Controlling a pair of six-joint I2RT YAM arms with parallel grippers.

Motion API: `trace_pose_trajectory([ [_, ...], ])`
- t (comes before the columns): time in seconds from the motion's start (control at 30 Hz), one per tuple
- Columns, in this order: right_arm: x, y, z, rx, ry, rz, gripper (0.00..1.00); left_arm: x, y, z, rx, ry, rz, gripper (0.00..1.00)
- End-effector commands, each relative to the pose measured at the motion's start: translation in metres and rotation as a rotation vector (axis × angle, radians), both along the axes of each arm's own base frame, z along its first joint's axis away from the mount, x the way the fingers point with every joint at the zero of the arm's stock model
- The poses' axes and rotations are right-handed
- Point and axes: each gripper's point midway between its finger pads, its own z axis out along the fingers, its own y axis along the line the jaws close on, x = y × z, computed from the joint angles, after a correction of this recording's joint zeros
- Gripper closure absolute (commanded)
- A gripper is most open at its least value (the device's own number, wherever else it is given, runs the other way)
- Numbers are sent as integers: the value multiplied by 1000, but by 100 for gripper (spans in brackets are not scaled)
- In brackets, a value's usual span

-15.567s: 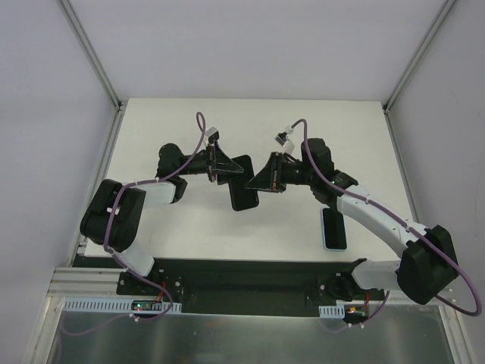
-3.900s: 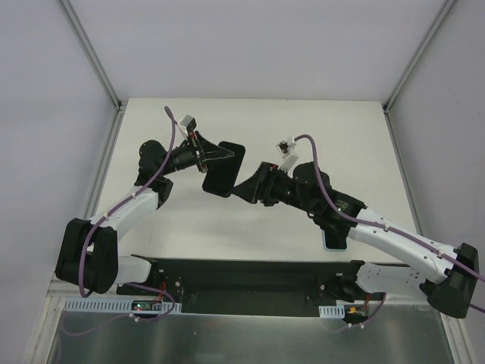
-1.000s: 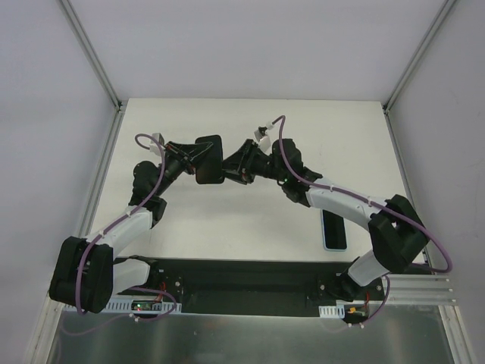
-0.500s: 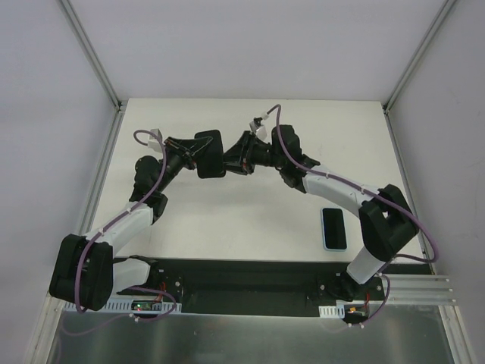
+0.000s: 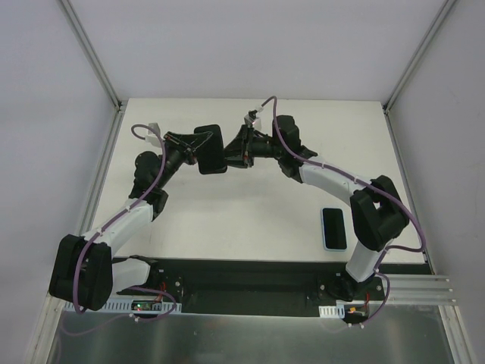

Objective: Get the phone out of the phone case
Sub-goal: Remove the phone case from the phone.

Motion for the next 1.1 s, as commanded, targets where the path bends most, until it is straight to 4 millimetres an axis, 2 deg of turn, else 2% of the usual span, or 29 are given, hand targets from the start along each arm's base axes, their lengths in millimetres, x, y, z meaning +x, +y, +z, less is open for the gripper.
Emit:
trace_pose_trajectory([
  [0.0,35,6,113,223,-252,-190,66,-123,-82,-40,152,-3,-675,100],
  [0.07,32,5,114,218,-255,-184,74,-123,-84,-40,156,-1,-680,100],
  [0.13,30,1,111,212,-251,-189,98,-123,-84,-45,175,11,-678,100],
  [0.23,29,-8,113,208,-262,-217,98,-121,-84,-47,212,3,-671,100],
  [0.33,37,-24,90,133,-252,-290,99,-121,-83,-47,264,-3,-676,99],
  [0.37,38,-28,79,93,-235,-307,99,-121,-82,-53,285,31,-670,93],
  [0.4,36,-35,80,76,-243,-326,99,-121,-80,-54,314,12,-663,87],
  [0.43,40,-42,75,49,-241,-358,99,-120,-79,-53,331,6,-656,74],
  [0.47,40,-47,56,-21,-238,-366,99,-119,-77,-58,355,37,-638,68],
  [0.5,36,-54,59,-39,-256,-379,99,-118,-75,-58,386,15,-629,60],
  [0.53,40,-61,54,-80,-265,-410,99,-116,-75,-53,400,4,-622,47],
  [0.57,38,-67,41,-156,-277,-409,99,-116,-73,-55,416,11,-617,41],
  [0.63,38,-78,38,-225,-312,-437,99,-114,-70,-55,444,8,-607,31],
  [0.67,34,-83,27,-283,-291,-434,99,-113,-69,-54,450,6,-600,20],
  [0.73,35,-92,31,-322,-350,-457,99,-111,-65,-57,470,12,-582,14],
  [0.77,31,-97,18,-376,-328,-450,98,-110,-64,-58,473,14,-576,11],
  [0.83,30,-105,13,-417,-348,-461,99,-109,-60,-61,475,23,-570,9],
  [1.07,22,-124,-26,-554,-307,-462,99,-106,-58,-70,477,57,-579,6],
])
